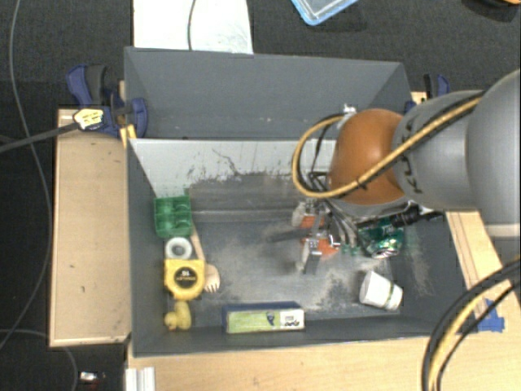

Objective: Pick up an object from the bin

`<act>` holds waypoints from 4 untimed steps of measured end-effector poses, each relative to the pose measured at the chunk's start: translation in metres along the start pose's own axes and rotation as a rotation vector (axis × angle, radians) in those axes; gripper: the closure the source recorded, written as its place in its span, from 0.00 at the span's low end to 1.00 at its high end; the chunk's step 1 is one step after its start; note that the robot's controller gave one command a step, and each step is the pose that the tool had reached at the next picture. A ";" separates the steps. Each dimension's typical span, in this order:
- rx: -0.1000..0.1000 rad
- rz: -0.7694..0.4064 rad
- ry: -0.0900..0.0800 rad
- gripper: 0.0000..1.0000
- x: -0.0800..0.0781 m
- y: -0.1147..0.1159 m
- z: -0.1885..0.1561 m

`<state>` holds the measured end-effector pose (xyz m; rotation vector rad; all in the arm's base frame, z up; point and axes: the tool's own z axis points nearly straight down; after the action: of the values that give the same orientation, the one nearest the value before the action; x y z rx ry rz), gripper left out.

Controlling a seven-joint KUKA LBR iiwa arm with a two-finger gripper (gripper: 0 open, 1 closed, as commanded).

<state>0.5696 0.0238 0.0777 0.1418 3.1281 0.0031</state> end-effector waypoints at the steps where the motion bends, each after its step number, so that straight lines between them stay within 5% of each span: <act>1: -0.001 -0.282 0.000 0.00 -0.002 -0.012 -0.044; 2: 0.000 -0.166 -0.008 0.00 -0.018 -0.036 -0.030; 3: -0.002 0.054 -0.009 1.00 -0.017 -0.063 -0.048; 4: -0.002 0.054 -0.009 1.00 -0.017 -0.063 -0.048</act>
Offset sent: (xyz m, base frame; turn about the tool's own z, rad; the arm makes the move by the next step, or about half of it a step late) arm 0.0206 -0.0546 -0.0076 -0.1495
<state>0.5803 -0.0402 0.1253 0.2259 3.1141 0.0066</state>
